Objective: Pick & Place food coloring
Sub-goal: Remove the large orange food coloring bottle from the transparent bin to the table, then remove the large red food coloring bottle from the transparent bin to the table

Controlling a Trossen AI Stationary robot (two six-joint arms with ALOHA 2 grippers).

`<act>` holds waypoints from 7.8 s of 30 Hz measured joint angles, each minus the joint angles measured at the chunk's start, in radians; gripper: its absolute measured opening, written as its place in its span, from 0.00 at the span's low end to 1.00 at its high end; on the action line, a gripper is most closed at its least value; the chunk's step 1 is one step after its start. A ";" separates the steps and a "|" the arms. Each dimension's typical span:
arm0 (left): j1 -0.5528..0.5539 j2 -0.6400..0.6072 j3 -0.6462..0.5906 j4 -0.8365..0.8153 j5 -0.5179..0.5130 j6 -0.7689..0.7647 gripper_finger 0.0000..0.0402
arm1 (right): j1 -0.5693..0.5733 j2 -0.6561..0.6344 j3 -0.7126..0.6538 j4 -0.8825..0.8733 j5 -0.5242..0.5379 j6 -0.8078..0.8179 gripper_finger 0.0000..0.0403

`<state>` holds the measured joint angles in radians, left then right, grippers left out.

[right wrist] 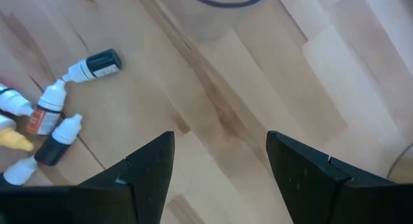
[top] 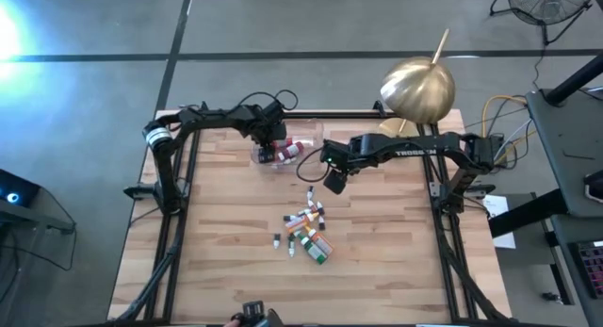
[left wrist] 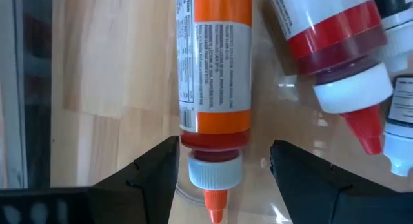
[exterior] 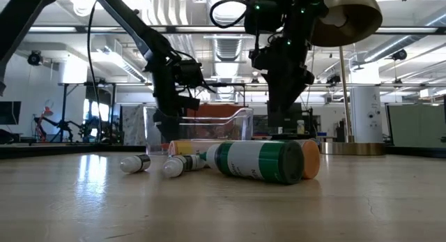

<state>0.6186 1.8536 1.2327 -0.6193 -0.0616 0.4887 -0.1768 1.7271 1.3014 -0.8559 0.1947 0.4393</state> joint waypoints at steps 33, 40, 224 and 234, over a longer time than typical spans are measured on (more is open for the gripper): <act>-0.033 -0.104 0.318 -0.349 -0.069 -0.119 0.23 | -0.018 0.000 0.000 0.027 0.017 0.003 0.59; -0.033 -0.125 0.538 -0.747 -0.068 -0.422 0.23 | -0.020 0.000 0.000 0.026 0.015 -0.012 0.59; -0.128 0.182 0.270 -0.192 0.019 -0.179 0.38 | -0.074 -0.234 -0.295 0.247 0.068 0.138 0.54; -0.127 0.170 0.267 -0.192 0.014 -0.188 0.21 | -0.075 -0.233 -0.296 0.261 0.096 0.138 0.54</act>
<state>0.4915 2.0235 1.5002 -0.8110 -0.0479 0.3008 -0.2523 1.4937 1.0054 -0.5949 0.2911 0.5770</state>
